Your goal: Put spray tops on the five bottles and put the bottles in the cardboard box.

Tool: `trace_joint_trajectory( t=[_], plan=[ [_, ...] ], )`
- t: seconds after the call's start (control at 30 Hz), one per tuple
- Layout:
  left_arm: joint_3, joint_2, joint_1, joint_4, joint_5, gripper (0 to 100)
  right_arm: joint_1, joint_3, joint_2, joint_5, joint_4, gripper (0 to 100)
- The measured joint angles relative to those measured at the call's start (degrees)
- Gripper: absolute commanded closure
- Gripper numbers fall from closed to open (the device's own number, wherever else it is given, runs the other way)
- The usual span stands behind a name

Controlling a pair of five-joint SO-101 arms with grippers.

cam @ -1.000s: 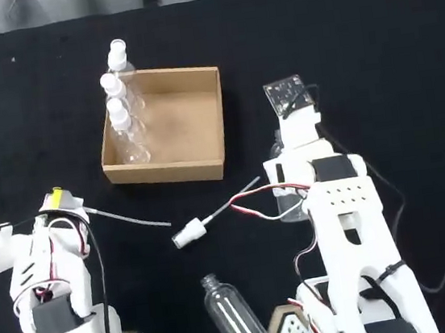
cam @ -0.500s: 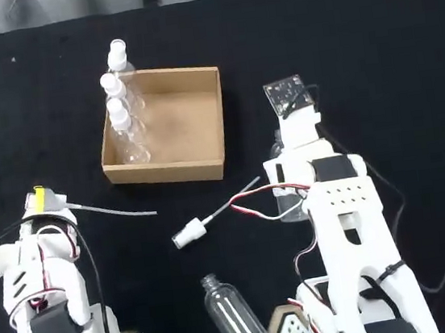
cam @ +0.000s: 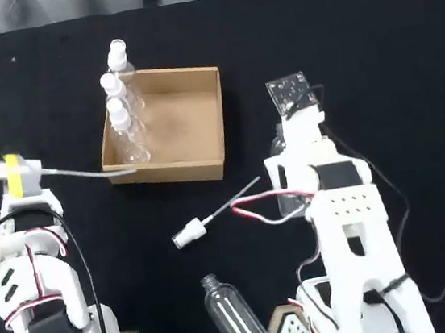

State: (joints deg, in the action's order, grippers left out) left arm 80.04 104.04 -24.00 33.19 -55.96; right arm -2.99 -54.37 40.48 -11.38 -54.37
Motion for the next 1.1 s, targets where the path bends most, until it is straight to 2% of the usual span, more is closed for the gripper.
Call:
trace_joint_trajectory(
  t=[0.37,0.6,0.77,0.97,1.1],
  plan=[
    [0.00,0.00,0.00,-16.88,0.00,97,0.00,-4.31,11.16,0.00,0.00,88.8],
    [0.00,0.00,0.00,-17.05,0.00,97,0.00,-8.35,21.36,0.00,0.00,88.8],
    [0.00,0.00,0.00,-17.05,-3.43,97,0.00,-11.08,28.22,0.00,0.09,88.9],
    [-3.08,0.00,0.00,-17.05,-4.04,97,-0.09,-13.36,32.97,0.00,0.09,88.9],
    [-5.36,0.18,0.00,-17.05,-4.04,97,-2.46,-15.03,36.13,0.00,0.09,88.9]
  ],
)
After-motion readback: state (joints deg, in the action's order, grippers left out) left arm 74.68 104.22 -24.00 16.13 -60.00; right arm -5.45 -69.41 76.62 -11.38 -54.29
